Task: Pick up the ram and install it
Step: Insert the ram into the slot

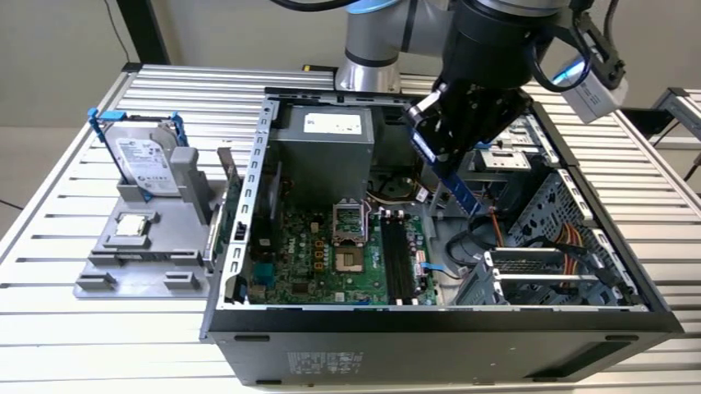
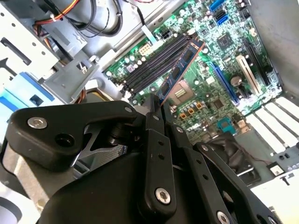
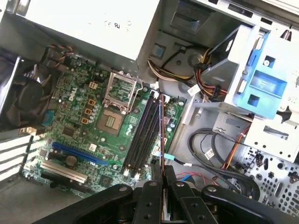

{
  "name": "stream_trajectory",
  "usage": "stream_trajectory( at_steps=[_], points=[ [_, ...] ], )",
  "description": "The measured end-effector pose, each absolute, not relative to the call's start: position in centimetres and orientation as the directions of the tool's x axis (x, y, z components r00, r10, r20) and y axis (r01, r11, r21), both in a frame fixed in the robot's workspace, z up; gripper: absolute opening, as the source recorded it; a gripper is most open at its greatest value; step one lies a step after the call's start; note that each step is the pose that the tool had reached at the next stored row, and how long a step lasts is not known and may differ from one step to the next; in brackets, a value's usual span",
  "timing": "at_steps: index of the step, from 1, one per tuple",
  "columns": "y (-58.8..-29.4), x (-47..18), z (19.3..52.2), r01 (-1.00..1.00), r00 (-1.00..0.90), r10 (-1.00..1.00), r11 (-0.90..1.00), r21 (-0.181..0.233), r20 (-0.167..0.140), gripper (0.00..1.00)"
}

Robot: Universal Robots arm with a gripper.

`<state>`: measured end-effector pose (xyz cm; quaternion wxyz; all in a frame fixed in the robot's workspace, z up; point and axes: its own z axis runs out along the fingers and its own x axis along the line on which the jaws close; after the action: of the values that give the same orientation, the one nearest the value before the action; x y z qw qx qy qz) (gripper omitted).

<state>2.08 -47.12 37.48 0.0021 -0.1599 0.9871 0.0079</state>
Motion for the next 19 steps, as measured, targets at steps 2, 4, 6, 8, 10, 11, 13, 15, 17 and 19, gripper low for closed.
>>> stream_trajectory(
  at_steps=[2, 4, 6, 8, 10, 11, 13, 15, 17, 19],
  points=[
    [-47.12, 2.09, 37.48, -0.298, -0.955, -0.298, 0.954, 0.015, -0.007, 0.0],
    [-47.12, 2.09, 37.47, -0.281, -0.96, -0.281, 0.96, 0.015, -0.007, 0.0],
    [-47.12, 2.09, 37.47, -0.263, -0.965, -0.263, 0.965, 0.015, -0.007, 0.0],
    [-47.12, 2.09, 37.47, -0.246, -0.969, -0.246, 0.969, 0.015, -0.007, 0.0],
    [-47.13, 2.08, 37.48, -0.229, -0.973, -0.229, 0.973, 0.015, -0.007, 0.0],
    [-47.12, 2.09, 37.47, -0.221, -0.975, -0.221, 0.975, 0.015, -0.007, 0.0],
    [-47.13, 2.09, 37.47, -0.206, -0.979, -0.206, 0.978, 0.015, -0.007, 0.0],
    [-47.13, 2.09, 37.48, -0.196, -0.981, -0.196, 0.981, 0.015, -0.007, 0.0],
    [-47.12, 2.09, 37.47, -0.195, -0.981, -0.195, 0.981, 0.015, -0.007, 0.0],
    [-47.12, 2.09, 37.47, -0.195, -0.981, -0.195, 0.981, 0.015, -0.007, 0.0]
  ],
)
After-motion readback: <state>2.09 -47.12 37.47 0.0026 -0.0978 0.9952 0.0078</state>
